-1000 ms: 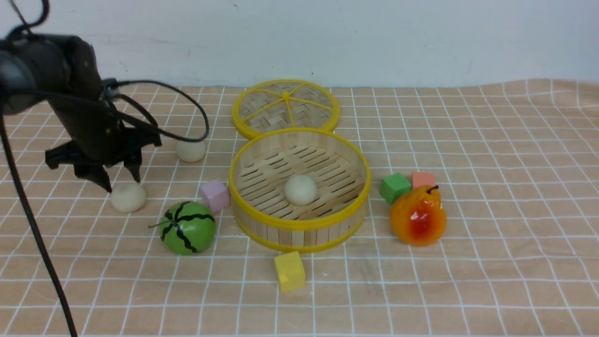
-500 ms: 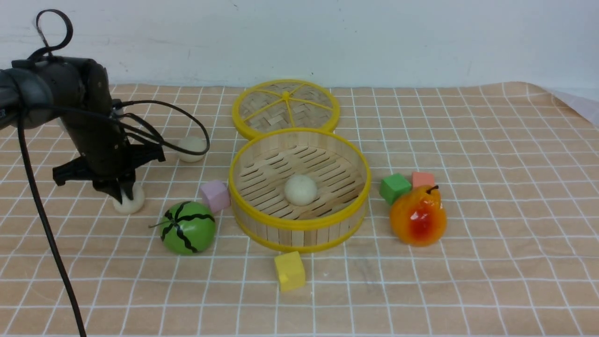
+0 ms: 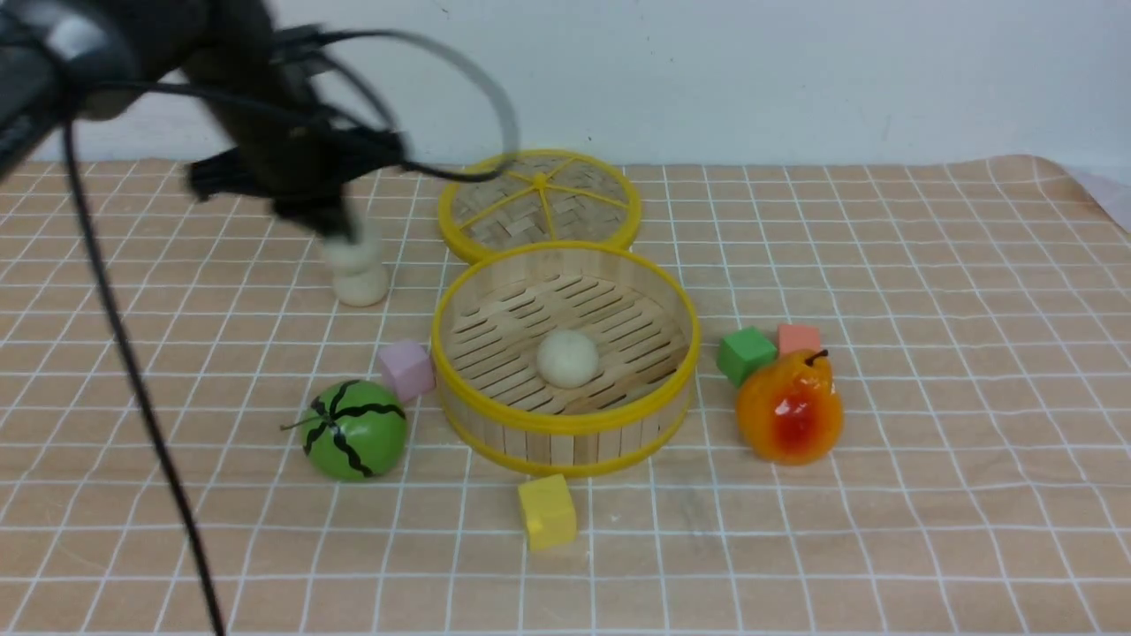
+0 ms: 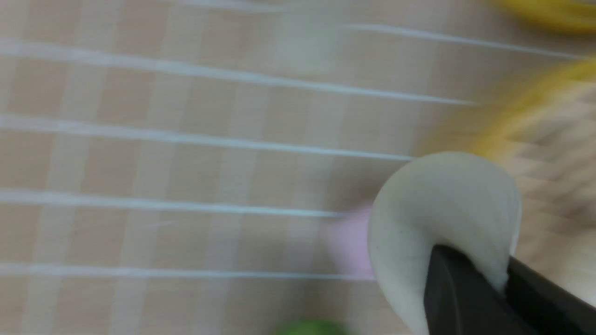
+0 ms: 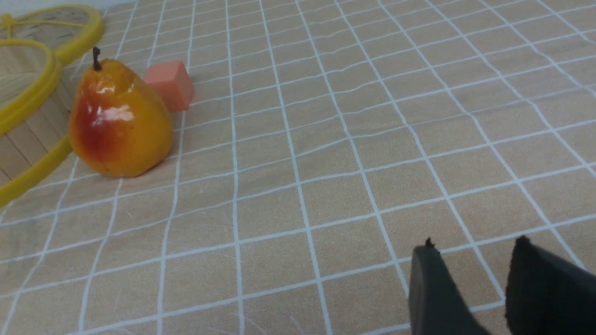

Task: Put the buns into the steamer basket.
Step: Use the left arm to put the steamed stuffed bun into the steamer

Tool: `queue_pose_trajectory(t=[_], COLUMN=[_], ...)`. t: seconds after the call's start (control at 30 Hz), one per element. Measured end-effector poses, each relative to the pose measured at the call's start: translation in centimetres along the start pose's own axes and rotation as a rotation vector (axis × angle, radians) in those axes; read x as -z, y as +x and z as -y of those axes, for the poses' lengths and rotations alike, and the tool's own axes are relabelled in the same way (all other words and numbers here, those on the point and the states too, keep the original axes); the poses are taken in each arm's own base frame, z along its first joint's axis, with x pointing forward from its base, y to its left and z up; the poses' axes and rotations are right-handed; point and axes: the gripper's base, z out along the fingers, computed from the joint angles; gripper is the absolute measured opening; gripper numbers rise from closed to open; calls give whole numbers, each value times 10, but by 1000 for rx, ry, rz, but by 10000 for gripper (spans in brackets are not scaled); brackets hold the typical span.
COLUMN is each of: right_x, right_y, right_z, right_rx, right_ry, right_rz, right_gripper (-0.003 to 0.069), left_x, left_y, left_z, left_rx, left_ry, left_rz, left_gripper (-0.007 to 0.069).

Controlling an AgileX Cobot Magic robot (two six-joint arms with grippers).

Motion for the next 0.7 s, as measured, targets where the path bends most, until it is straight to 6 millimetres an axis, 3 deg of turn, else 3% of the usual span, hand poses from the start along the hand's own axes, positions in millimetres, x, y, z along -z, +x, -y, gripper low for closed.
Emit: queue_pose_trajectory(t=[0.07,0.1,0.13,0.17,0.23,0.3,0.4,0.57,0.7], right_x=[0,0,0,0,0,0,0,0,0], right_y=[0,0,0,0,0,0,0,0,0], right_z=[0,0,0,0,0,0,0,0,0], right_rx=[0,0,0,0,0,0,0,0,0], right_ry=[0,0,0,0,0,0,0,0,0], right_rz=[0,0,0,0,0,0,0,0,0], right_gripper=[241,241,241,241,241,241,241,241,241], left_x=[-2,-2,-7,-9,-26,-39,-69,-108,-122], left_y=[8,9,16,18,29,36,46,56,60], left_z=[36,39,61,69,100,115,127,125,123], left_rx=[-62,-68,-111,-128,-188,-217,-244,-241,-210], left_ry=[63,69,108,121,173,195,198,177,167], left_rz=[32,36,59,66,101,117,114,79,57], left_gripper=[-3,-3,-3,-3,-3,-3,-3,8,40])
